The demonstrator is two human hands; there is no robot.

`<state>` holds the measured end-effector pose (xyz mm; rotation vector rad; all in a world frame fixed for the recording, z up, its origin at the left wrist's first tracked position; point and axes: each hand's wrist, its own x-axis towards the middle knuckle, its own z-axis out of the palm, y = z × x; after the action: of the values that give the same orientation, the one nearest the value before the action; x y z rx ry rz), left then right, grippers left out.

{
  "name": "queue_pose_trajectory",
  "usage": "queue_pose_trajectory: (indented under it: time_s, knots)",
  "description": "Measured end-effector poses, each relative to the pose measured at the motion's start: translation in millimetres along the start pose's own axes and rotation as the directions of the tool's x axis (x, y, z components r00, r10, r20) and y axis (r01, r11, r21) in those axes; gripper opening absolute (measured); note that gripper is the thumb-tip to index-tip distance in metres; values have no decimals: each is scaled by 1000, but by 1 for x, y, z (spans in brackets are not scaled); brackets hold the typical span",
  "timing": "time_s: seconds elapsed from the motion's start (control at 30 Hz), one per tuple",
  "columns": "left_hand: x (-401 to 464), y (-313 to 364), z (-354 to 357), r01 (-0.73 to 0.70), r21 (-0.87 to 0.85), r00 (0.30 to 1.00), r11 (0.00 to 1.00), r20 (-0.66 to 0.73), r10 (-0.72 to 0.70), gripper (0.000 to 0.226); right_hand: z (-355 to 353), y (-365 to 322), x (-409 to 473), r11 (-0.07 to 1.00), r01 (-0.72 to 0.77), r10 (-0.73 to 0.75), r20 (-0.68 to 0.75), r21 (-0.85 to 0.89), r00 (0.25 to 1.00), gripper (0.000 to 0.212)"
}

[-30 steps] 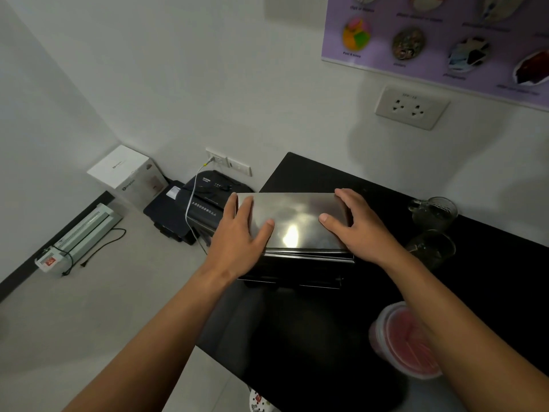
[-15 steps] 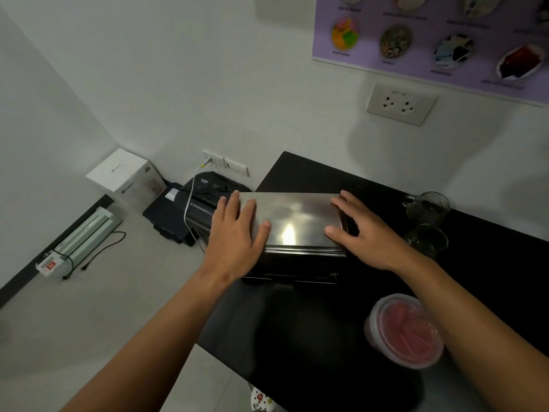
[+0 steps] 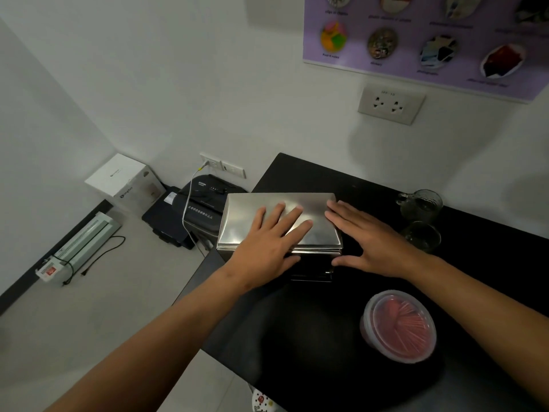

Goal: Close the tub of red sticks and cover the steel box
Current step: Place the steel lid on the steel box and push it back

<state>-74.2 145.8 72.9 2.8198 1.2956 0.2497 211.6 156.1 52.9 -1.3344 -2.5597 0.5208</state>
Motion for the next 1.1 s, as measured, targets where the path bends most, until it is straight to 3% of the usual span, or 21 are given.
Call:
queue_pose_trajectory:
  time_s: [0.23,0.5,0.8,1.1]
  knots:
    - [-2,-1,4,4,-27,998,1000,-61,-6,72,10,5,-3,996,87,-87,-137,-4,987,94]
    - [-3,2,8,17,-27,996,1000,-93,-19,69,11,3,-5,996,84,-80,-133,21,988,89]
    - [4,14,19,-134,-41,973,990,-196,123,52,13,0,-15,988,150,-151,-226,-25,962,65]
    - [6,14,26,-144,-107,964,984,-239,115,41,11,-3,-16,986,164,-147,-288,36,946,50]
